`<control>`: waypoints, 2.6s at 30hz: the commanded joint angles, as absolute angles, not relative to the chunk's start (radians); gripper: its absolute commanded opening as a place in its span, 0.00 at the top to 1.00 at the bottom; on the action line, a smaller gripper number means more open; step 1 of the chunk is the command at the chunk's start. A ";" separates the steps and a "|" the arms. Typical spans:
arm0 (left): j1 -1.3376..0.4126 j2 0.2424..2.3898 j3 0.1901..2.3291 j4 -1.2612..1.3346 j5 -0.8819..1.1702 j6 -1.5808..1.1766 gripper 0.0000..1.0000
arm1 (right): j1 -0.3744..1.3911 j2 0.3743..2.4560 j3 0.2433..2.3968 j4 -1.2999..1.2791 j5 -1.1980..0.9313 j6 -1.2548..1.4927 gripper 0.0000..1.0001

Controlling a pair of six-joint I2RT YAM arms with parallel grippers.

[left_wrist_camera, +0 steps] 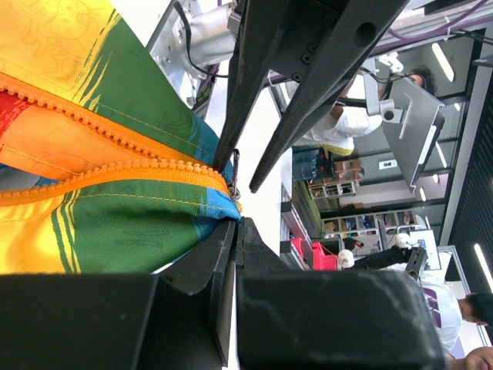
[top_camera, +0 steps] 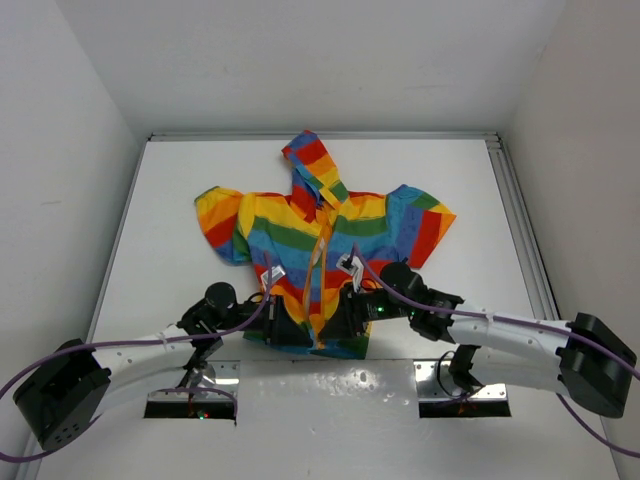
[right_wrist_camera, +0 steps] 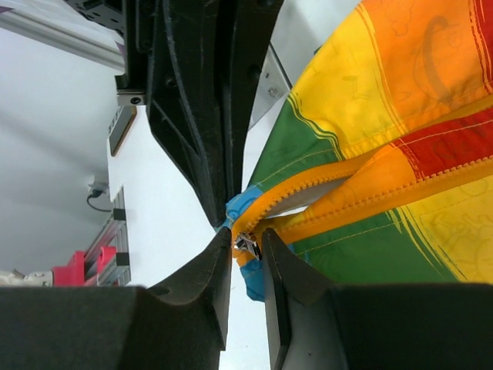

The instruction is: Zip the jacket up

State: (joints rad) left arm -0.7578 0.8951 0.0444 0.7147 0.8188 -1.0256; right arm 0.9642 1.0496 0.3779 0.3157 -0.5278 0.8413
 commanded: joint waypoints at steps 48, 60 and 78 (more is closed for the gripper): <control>-0.764 0.873 -0.068 0.736 0.825 -1.017 1.00 | 1.052 1.042 0.410 0.370 -0.057 0.738 1.00; -0.762 0.839 0.207 0.197 0.487 -0.754 0.30 | 1.052 0.982 0.289 0.382 -0.049 0.752 1.00; -0.327 1.133 0.357 0.053 -0.008 -0.727 0.74 | 1.052 0.923 0.204 0.446 -0.086 0.733 1.00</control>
State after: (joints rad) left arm -0.3889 1.0409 0.3630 -0.0288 0.0143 -0.7372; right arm 1.0534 0.9234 0.2012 0.3752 -0.0795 0.7528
